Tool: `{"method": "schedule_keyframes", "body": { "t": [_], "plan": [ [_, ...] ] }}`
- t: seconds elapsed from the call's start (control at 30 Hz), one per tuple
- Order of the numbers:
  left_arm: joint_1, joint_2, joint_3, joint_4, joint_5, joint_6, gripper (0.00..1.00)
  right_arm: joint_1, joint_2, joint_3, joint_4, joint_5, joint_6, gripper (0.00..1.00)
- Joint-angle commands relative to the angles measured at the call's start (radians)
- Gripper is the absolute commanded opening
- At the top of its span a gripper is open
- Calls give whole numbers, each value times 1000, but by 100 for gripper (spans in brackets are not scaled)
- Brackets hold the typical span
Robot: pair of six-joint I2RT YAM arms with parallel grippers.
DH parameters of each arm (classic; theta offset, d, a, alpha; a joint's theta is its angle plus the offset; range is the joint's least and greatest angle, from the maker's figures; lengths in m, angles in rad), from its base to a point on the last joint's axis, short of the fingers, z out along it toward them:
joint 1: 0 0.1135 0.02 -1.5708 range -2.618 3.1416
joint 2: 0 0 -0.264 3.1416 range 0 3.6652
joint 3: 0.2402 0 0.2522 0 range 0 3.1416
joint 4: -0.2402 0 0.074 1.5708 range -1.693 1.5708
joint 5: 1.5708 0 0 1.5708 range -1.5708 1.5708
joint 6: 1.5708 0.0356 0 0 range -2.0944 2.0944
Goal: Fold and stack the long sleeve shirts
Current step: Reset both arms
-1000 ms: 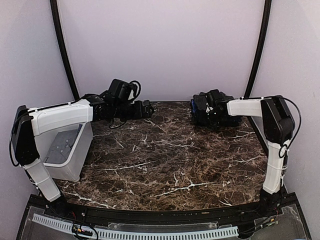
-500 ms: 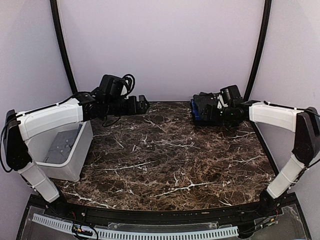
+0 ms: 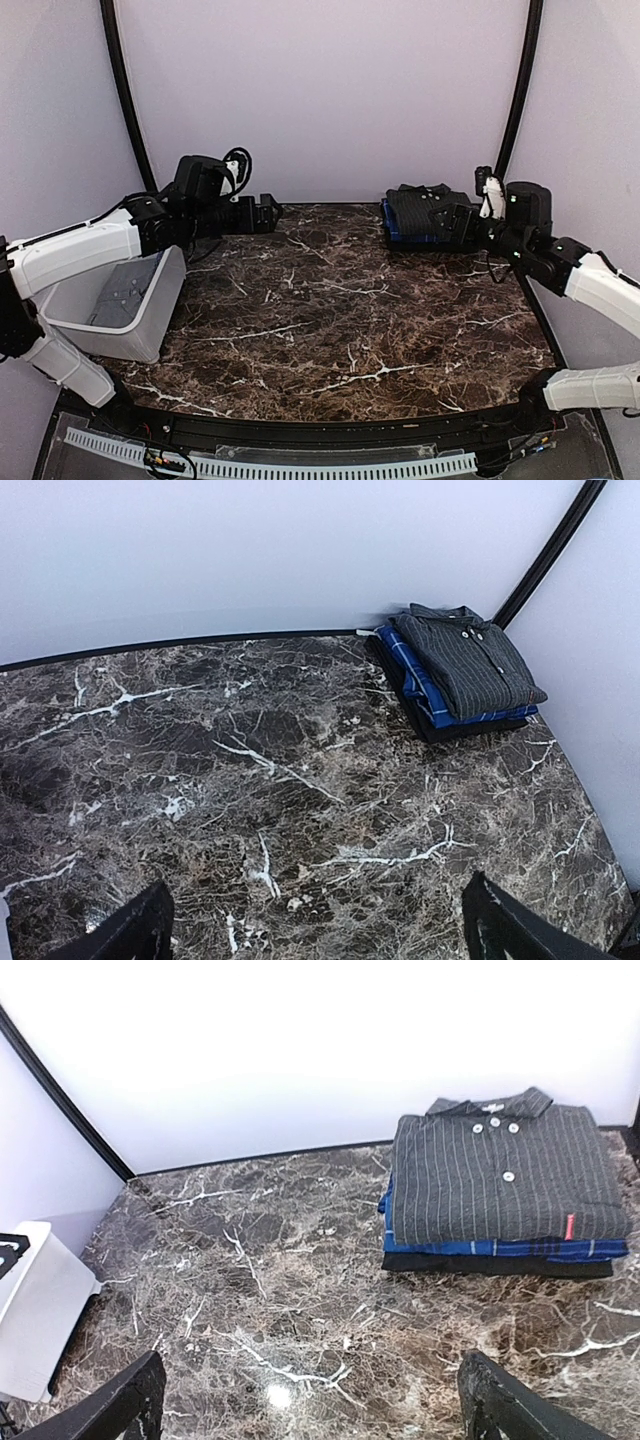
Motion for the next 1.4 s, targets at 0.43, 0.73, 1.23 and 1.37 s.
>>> {"method": "schedule_keyframes", "body": {
  "t": [0.43,0.73,1.23,1.37],
  "plan": [
    [4,-137,-115,77,-54,29,99,11,-268,-125,98,30,-131,99],
    [4,-131,-121,87,-52,20,99,12,-262,-116,91,51,-155,99],
    [4,-137,-134,97,-51,10,99,11,-248,-102,77,48,-167,99],
    [4,-141,-139,98,-51,6,99,11,-246,-100,76,46,-171,99]
  ]
}}
